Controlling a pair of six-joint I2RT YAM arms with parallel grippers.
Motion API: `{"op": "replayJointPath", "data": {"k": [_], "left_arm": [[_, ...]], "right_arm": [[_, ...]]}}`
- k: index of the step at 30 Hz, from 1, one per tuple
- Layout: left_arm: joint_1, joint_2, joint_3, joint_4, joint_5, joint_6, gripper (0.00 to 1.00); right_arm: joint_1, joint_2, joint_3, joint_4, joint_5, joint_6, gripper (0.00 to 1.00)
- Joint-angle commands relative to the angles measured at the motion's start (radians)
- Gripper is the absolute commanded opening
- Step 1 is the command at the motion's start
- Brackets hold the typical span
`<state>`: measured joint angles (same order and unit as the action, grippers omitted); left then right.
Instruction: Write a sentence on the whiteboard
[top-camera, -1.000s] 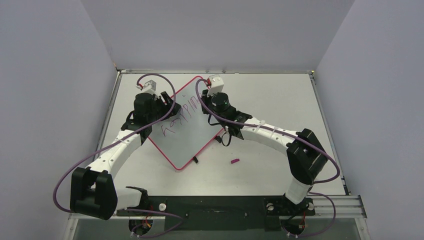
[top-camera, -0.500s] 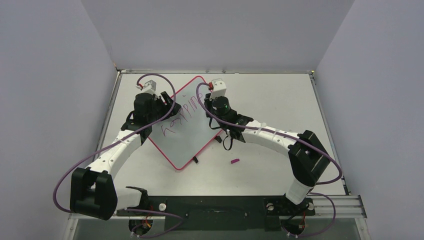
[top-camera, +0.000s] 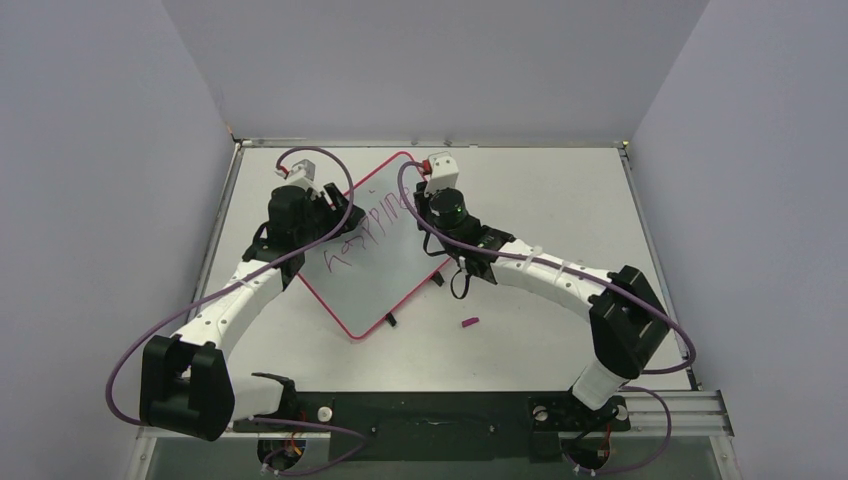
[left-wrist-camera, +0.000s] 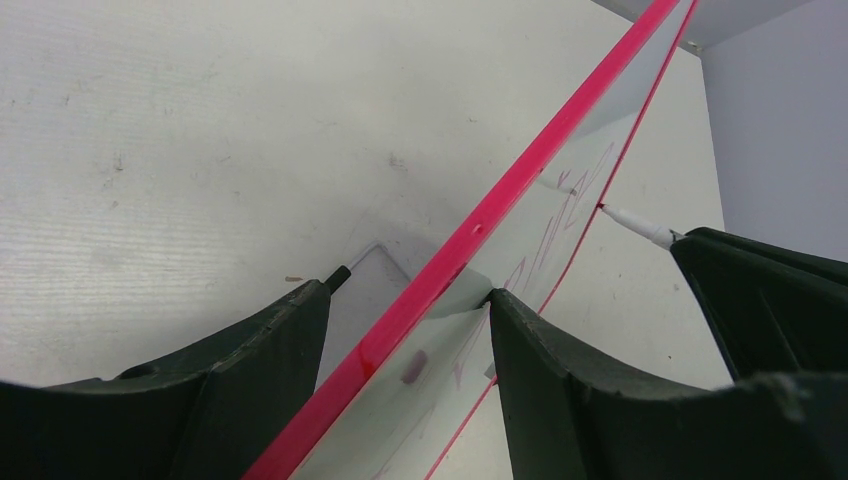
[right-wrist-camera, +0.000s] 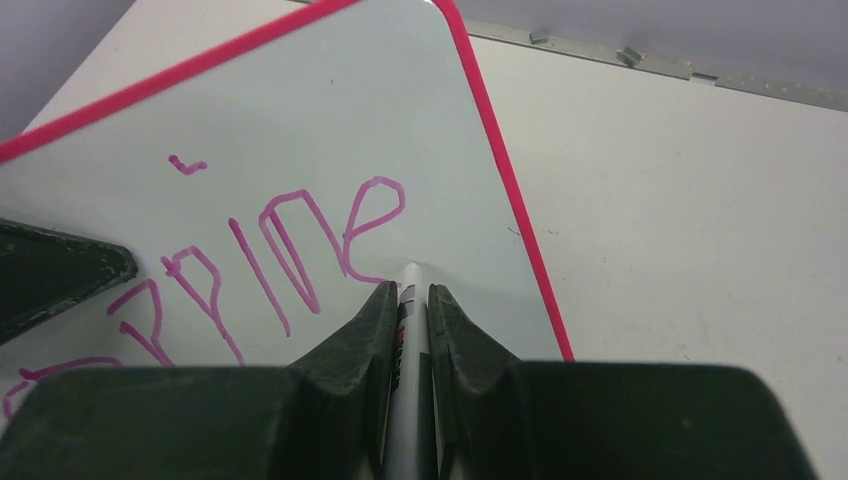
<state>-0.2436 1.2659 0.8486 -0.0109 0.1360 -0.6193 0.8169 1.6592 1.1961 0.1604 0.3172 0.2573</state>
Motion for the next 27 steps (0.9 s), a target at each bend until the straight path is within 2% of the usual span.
{"op": "replayJointPath", "data": {"k": [1, 27], "left_arm": [[-0.033, 0.001, -0.033, 0.042, 0.004, 0.070, 0.46], [-0.035, -0.003, -0.034, 0.041, 0.005, 0.070, 0.47]], "right_arm": [[-0.011, -0.095, 0.004, 0.071, 0.013, -0.006, 0.00], [-0.050, 0.070, 0.210, 0.018, 0.016, 0.002, 0.00]]}}
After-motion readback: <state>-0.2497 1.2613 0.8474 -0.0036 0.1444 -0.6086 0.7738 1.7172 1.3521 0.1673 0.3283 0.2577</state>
